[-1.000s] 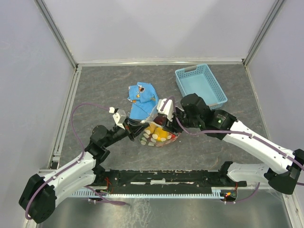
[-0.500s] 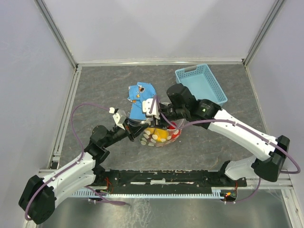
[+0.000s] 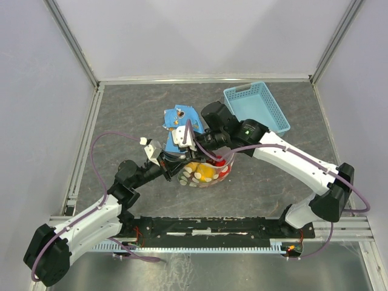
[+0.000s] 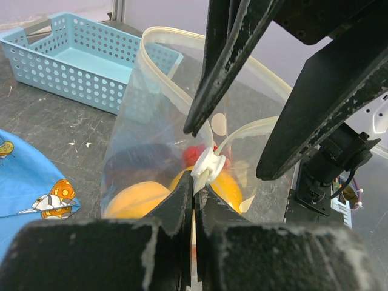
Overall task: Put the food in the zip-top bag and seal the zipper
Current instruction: Zip the zipper food storage bag at the center of the board.
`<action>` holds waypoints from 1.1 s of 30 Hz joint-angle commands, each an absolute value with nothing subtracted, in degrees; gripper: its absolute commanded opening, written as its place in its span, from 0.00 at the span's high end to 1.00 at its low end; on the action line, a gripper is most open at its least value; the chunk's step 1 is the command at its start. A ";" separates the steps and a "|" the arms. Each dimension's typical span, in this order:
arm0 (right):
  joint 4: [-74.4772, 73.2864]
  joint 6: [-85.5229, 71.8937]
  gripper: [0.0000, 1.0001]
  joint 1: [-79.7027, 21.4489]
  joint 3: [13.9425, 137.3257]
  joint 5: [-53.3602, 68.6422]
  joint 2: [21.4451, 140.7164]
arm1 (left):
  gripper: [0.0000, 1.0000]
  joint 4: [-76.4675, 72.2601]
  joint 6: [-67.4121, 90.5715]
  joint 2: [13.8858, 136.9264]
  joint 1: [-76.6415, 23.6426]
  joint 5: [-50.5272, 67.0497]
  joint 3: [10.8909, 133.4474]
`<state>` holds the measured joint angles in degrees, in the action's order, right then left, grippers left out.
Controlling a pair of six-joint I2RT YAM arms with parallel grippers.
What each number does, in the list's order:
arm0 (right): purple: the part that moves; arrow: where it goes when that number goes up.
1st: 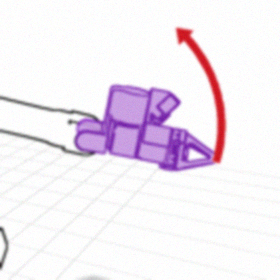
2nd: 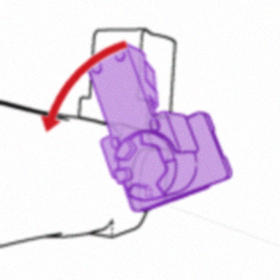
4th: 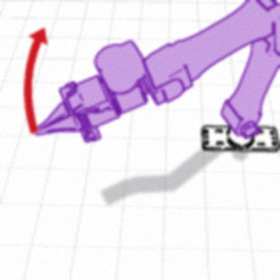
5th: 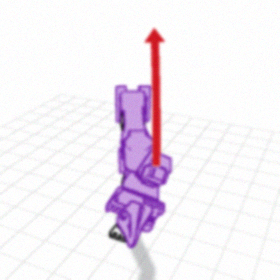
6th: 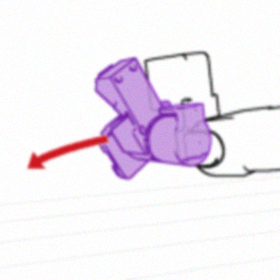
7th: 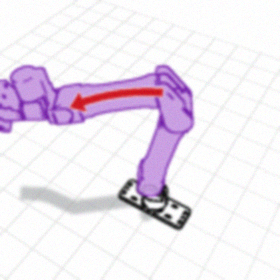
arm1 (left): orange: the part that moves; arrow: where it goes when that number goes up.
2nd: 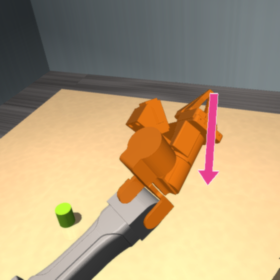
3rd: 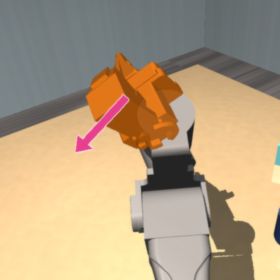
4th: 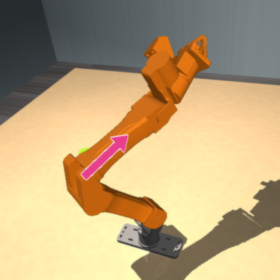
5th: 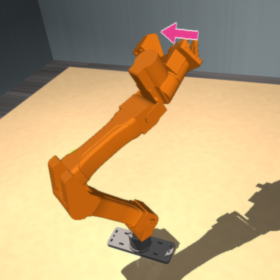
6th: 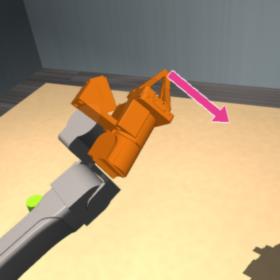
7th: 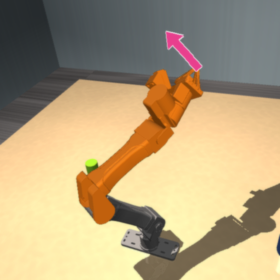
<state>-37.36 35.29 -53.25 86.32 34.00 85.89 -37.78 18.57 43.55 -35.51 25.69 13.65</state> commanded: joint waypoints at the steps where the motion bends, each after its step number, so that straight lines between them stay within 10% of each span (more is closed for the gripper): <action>1: -39.30 37.29 0.53 -53.42 89.89 36.93 86.66 | 0.97 -39.64 16.66 42.71 -35.77 26.01 15.27; 33: -42.73 36.95 0.98 -53.41 88.80 22.78 84.45 | 0.97 -40.28 17.16 39.86 -35.77 22.94 13.73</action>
<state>-41.65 36.38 -53.63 89.14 28.77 88.31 -35.83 18.57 41.30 -35.75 24.14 13.50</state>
